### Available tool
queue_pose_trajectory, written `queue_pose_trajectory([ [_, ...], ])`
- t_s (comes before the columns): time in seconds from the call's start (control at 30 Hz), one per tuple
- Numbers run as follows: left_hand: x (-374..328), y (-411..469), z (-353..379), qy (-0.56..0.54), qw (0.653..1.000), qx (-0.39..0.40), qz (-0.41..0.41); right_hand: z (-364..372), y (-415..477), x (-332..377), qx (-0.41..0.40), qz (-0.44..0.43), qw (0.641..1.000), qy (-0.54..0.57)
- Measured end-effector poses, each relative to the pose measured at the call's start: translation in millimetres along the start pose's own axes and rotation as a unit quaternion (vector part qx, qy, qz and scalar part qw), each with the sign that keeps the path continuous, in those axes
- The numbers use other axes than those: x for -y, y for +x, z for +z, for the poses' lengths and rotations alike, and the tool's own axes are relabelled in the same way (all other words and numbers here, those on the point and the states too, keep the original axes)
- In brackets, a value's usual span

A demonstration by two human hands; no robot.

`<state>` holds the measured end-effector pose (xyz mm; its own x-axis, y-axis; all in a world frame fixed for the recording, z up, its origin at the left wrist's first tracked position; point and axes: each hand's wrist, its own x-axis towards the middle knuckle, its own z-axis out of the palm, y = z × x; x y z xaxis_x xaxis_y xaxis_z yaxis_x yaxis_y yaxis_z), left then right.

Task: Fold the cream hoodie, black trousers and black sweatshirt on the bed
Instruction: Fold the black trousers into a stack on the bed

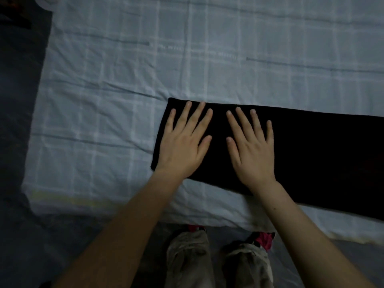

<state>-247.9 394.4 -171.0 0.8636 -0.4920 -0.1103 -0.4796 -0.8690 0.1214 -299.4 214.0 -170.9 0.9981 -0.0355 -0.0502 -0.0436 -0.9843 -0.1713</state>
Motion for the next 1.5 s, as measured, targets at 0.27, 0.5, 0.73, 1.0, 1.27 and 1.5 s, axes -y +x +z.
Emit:
queue_pose_trajectory([
  [0.27,10.7,-28.4,-14.8,-0.143,0.978,-0.109,-0.101,-1.9,-42.1,-50.2,-0.033,0.084,0.996,-0.010],
  [0.5,8.4,-43.0,-34.3,-0.427,0.864,-0.103,-0.246,9.3,-42.5,-53.8,-0.048,0.080,0.996,-0.004],
  [0.73,27.8,-53.2,-43.1,-0.552,0.813,-0.035,-0.183,8.3,-41.8,-50.6,-0.052,0.078,0.996,-0.002],
  [1.0,-21.0,-56.4,-97.1,-0.622,0.770,-0.082,-0.111,-33.2,-42.6,-68.2,-0.016,0.037,0.997,0.072],
  [1.27,-149.0,-24.9,-137.0,-0.631,0.774,-0.045,-0.010,-105.5,-102.6,-213.3,-0.072,0.142,0.986,0.038],
  [1.5,-272.2,10.7,-109.3,-0.560,0.828,-0.020,0.002,-117.8,-144.1,-309.3,-0.074,0.170,0.982,0.026],
])
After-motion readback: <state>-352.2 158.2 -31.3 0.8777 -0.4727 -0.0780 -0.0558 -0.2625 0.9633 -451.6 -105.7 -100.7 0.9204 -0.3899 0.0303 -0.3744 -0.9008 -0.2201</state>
